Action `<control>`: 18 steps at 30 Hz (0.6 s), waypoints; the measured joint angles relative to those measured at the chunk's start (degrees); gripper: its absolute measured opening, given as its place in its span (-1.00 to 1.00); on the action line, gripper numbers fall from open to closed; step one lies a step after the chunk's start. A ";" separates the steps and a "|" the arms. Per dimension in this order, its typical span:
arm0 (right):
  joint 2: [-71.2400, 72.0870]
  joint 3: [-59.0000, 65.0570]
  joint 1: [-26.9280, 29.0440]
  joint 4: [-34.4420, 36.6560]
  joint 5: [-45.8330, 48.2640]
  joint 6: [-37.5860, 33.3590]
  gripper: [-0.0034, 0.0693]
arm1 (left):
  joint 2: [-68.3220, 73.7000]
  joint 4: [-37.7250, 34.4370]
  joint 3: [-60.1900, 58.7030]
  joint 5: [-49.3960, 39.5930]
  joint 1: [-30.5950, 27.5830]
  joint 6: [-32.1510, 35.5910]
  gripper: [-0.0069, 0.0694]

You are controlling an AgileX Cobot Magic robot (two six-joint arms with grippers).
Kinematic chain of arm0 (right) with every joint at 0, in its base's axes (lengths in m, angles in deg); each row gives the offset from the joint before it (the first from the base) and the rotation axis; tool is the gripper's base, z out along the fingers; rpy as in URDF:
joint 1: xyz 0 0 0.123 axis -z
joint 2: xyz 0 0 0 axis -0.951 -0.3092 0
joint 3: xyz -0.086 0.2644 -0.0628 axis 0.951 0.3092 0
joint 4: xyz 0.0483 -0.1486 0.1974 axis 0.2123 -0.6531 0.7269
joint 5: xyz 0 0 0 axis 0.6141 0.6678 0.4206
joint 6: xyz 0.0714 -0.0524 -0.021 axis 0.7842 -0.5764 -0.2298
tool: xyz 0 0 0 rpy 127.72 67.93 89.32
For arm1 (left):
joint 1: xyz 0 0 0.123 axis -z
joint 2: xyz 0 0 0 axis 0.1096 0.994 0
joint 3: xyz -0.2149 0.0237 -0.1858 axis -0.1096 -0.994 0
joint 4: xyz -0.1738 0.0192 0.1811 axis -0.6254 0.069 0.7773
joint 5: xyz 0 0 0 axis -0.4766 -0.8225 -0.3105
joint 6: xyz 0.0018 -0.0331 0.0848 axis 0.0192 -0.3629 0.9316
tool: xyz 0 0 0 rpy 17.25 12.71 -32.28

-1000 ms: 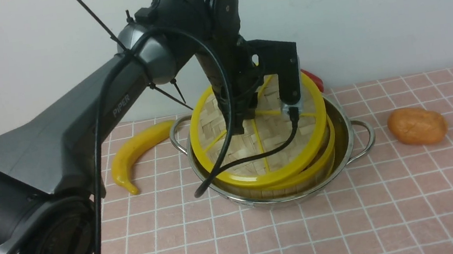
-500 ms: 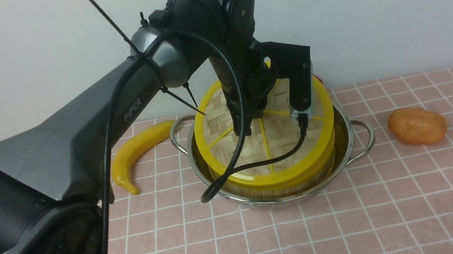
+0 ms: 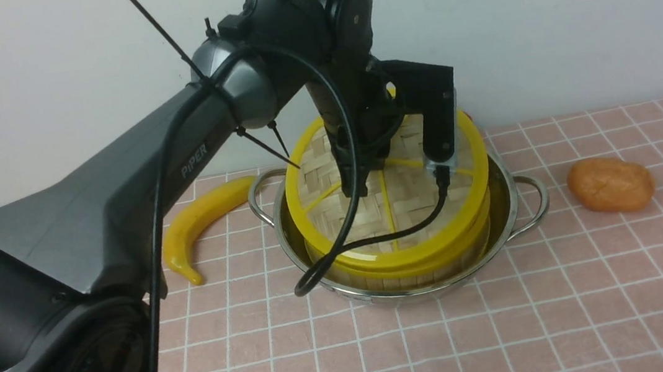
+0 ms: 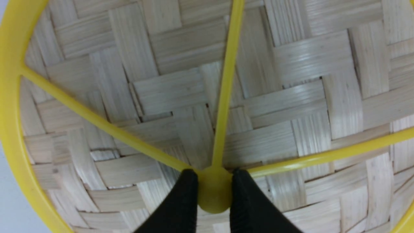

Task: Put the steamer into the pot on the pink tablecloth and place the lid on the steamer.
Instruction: 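Place the yellow bamboo steamer lid onto the steamer in the pot with the left gripper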

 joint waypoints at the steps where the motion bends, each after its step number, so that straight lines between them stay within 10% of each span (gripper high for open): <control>1: 0.00 0.00 0.00 0.00 0.00 0.00 -0.25 | 0.00 -0.07 0.00 0.26 0.00 0.00 -0.51; 18: 0.00 0.00 0.00 0.00 0.00 0.75 -0.25 | -0.48 0.07 0.00 0.02 0.00 -0.58 -0.51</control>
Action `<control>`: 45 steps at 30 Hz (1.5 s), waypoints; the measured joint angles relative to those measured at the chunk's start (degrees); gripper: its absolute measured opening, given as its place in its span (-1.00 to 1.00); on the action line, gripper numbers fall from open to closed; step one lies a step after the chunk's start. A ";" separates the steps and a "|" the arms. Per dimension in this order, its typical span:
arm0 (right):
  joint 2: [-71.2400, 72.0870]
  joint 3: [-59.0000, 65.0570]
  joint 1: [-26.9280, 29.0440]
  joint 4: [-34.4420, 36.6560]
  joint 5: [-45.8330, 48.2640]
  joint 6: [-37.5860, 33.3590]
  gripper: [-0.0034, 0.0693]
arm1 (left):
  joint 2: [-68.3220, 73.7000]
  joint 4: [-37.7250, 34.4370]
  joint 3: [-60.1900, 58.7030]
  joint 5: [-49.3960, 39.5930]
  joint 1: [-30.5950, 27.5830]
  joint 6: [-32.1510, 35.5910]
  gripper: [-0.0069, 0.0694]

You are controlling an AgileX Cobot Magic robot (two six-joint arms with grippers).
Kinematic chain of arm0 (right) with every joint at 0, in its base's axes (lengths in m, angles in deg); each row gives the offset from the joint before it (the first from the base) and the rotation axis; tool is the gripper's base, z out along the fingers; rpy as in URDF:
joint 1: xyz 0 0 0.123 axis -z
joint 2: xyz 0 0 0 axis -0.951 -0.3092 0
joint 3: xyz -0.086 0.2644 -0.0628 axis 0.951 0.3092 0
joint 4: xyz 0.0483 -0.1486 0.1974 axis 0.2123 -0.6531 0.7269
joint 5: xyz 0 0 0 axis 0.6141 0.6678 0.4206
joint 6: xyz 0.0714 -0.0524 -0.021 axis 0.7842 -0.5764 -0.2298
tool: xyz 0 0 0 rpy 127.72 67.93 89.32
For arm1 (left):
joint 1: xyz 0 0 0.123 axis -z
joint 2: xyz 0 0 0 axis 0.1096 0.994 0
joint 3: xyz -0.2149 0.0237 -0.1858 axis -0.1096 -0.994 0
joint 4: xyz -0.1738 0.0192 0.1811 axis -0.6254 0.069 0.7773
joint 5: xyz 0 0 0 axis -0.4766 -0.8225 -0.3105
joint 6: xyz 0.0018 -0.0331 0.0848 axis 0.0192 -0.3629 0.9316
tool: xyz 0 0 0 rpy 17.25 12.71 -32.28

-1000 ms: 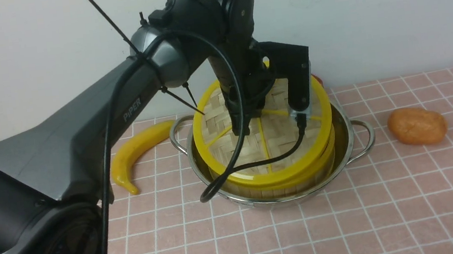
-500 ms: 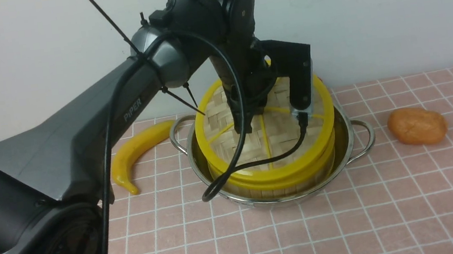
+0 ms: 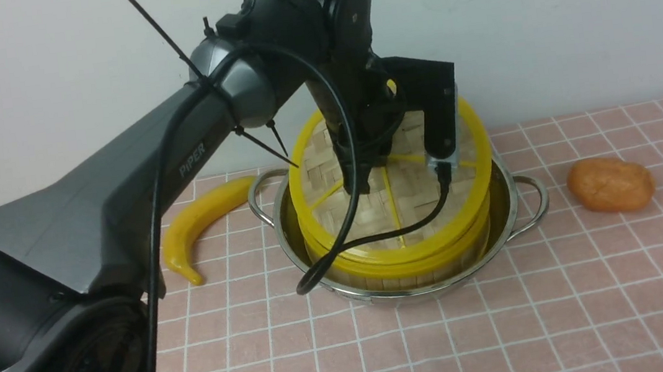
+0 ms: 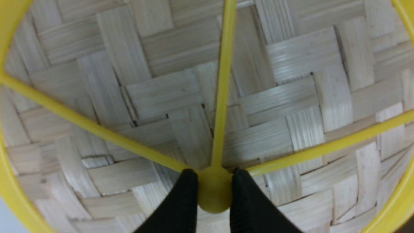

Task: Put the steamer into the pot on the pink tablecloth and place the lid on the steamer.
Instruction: 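Place the yellow bamboo steamer lid onto the steamer in the pot with the left gripper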

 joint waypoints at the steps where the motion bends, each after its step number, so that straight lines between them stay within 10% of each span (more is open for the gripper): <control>1: 0.00 0.00 0.00 0.00 0.00 0.09 -0.25 | -0.30 0.29 0.00 -0.22 0.07 -0.42 -0.51; 21: 0.00 0.00 0.00 0.00 0.00 0.53 -0.25 | -5.03 0.52 -4.95 -2.69 0.06 -8.56 -0.51; 45: 0.00 0.00 0.00 0.00 0.00 0.53 -0.25 | -2.03 -1.17 -4.95 3.25 -0.28 -2.83 -0.51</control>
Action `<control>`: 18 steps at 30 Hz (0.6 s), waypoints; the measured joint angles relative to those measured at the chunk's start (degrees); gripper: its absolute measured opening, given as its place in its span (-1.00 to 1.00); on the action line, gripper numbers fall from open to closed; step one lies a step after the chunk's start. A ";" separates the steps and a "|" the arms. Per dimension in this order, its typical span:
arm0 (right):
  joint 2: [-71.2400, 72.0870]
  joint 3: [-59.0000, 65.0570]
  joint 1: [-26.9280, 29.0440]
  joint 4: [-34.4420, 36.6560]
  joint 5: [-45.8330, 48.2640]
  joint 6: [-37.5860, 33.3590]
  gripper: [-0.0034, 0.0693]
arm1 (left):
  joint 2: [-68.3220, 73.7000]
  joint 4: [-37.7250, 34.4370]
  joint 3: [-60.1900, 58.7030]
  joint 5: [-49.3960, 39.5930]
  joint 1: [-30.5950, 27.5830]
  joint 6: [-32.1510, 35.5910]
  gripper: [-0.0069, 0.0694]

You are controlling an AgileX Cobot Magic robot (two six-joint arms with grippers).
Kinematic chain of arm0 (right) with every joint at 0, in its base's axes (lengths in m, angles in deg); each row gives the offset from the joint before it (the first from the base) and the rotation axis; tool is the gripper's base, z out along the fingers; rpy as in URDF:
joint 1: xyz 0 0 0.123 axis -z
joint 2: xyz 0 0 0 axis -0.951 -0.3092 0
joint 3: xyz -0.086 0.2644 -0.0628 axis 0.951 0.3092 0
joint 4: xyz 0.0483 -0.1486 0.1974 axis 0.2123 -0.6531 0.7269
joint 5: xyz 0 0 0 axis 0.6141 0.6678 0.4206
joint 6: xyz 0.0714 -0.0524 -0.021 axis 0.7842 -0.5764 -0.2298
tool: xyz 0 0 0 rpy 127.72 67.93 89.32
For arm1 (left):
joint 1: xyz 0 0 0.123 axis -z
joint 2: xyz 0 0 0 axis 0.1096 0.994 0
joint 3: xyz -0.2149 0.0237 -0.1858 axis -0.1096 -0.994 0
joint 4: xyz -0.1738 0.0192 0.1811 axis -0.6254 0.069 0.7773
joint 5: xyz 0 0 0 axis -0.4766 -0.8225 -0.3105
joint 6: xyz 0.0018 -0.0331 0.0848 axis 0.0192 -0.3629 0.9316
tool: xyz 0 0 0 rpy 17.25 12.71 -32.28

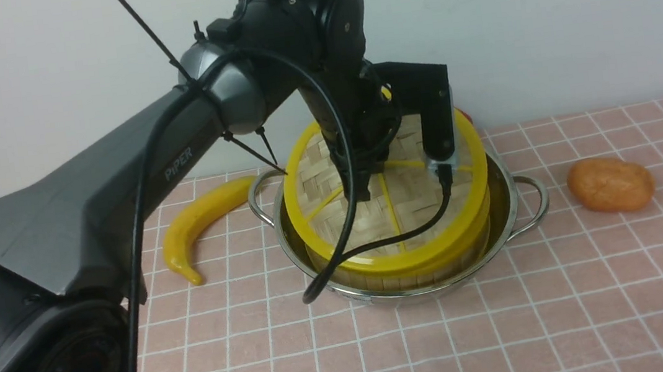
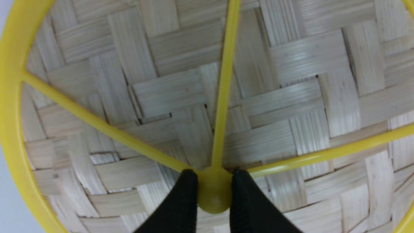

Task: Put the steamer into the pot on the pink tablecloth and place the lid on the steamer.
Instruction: 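Place the yellow bamboo steamer lid onto the steamer in the pot with the left gripper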

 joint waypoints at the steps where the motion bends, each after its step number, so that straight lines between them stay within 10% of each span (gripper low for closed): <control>1: 0.00 0.00 0.00 0.00 0.00 0.00 -0.25 | 0.07 0.00 0.00 0.00 0.00 0.20 -0.51; 18: 0.00 0.00 0.00 0.00 0.00 0.00 -0.25 | 2.65 -0.44 0.00 3.48 0.00 0.36 -0.51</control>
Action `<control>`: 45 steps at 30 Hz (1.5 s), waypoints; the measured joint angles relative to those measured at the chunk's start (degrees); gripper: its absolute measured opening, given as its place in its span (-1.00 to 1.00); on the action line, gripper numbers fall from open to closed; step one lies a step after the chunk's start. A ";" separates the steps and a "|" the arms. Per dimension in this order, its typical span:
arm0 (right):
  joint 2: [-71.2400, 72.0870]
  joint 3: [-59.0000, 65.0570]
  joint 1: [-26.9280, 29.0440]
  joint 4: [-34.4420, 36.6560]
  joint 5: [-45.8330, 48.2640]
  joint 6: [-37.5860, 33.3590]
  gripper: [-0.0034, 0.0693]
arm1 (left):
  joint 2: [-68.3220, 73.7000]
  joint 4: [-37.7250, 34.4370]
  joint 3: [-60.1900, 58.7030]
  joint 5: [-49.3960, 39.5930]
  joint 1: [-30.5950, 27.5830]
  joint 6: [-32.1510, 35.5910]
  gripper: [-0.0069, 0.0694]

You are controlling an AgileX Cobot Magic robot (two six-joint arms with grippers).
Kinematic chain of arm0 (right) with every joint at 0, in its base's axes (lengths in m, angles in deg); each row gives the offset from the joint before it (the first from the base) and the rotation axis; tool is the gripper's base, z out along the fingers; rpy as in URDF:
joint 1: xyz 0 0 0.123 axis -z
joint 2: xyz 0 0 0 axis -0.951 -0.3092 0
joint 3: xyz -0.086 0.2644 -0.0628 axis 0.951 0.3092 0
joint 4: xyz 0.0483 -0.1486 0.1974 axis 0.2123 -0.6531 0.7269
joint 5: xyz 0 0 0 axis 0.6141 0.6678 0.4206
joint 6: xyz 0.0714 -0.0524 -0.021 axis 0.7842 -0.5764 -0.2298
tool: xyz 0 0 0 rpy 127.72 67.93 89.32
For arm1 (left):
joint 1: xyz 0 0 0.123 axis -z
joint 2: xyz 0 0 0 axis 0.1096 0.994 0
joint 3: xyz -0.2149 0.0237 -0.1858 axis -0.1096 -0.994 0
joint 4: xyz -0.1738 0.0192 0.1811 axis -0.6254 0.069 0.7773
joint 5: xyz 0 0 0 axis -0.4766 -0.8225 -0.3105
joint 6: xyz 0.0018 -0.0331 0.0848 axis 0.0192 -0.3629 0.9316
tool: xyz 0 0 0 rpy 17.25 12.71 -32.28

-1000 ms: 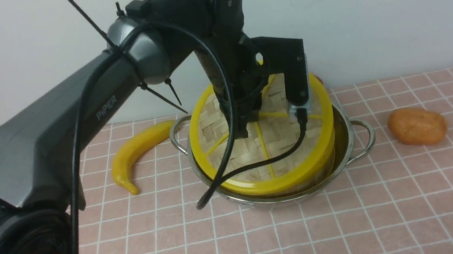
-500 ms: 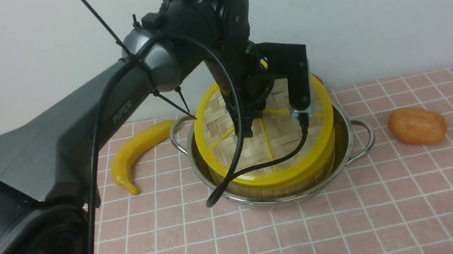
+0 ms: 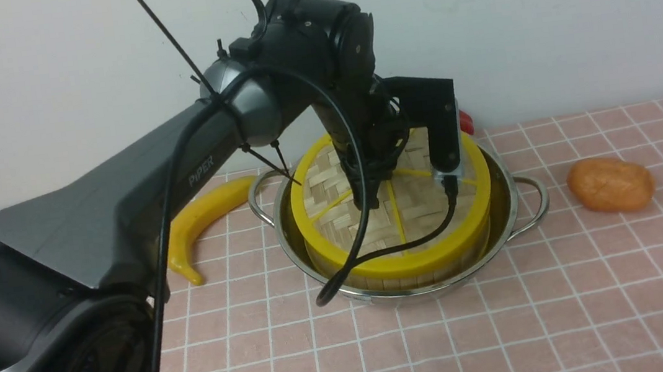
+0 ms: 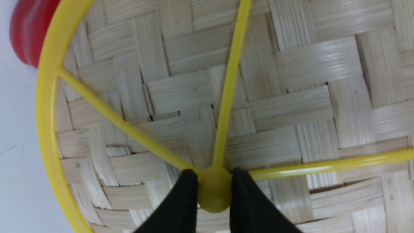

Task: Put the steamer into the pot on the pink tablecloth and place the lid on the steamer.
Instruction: 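Place the yellow bamboo steamer lid onto the steamer in the pot with the left gripper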

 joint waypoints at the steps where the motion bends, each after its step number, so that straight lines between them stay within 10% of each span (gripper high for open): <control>1: 0.00 0.00 0.00 0.00 0.00 0.00 -0.25 | 0.00 0.05 0.00 0.00 0.00 0.00 -0.51; 34: 0.00 0.00 0.00 0.00 0.00 0.12 -0.24 | 1.88 0.23 0.20 3.40 0.00 -1.79 -0.50; 37: 0.00 0.00 0.00 0.00 0.00 0.12 -0.24 | 1.68 0.23 0.20 3.50 0.00 -2.68 -0.38; 45: 0.00 0.00 0.00 0.00 0.00 0.12 -0.24 | -0.87 0.65 0.20 5.59 0.00 -9.12 0.81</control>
